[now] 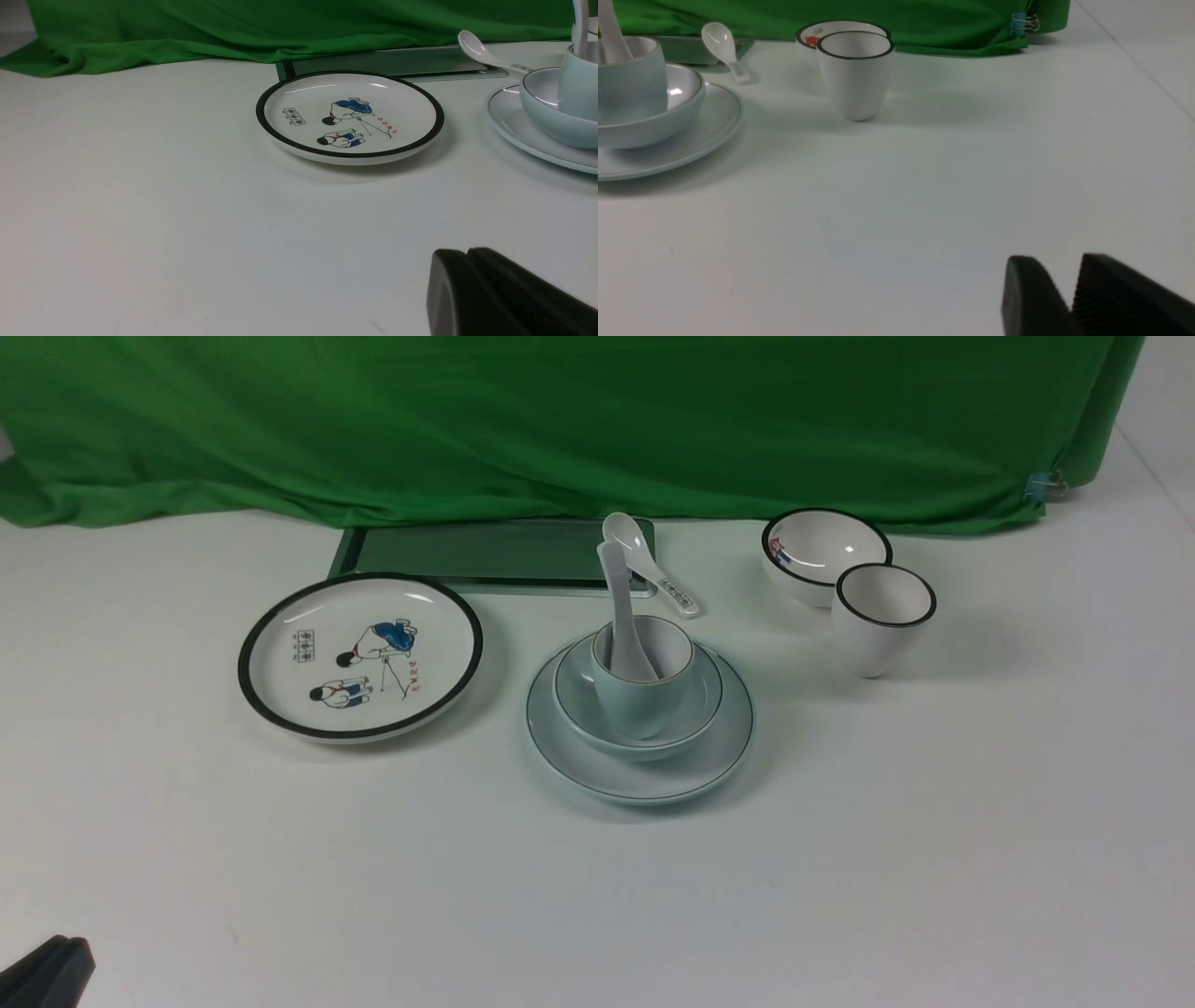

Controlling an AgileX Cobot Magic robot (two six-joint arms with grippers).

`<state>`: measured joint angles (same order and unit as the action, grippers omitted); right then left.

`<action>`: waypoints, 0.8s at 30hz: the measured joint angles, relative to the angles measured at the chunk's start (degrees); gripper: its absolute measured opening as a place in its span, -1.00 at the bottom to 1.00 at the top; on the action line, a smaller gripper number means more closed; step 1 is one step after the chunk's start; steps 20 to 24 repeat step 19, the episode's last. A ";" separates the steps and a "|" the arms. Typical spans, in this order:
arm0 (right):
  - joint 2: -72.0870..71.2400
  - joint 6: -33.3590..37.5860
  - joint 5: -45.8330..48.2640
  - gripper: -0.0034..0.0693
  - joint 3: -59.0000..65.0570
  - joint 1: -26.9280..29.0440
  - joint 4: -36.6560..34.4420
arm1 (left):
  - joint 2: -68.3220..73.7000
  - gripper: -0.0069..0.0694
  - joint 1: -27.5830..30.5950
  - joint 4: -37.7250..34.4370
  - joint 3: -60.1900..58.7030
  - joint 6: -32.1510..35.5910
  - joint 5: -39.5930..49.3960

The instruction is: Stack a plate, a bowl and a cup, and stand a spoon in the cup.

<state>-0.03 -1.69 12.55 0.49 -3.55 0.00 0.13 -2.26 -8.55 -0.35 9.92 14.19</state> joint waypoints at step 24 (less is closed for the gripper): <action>0.00 0.05 0.00 -0.26 0.00 0.00 0.00 | 0.00 -0.90 0.00 -0.01 0.00 0.00 0.00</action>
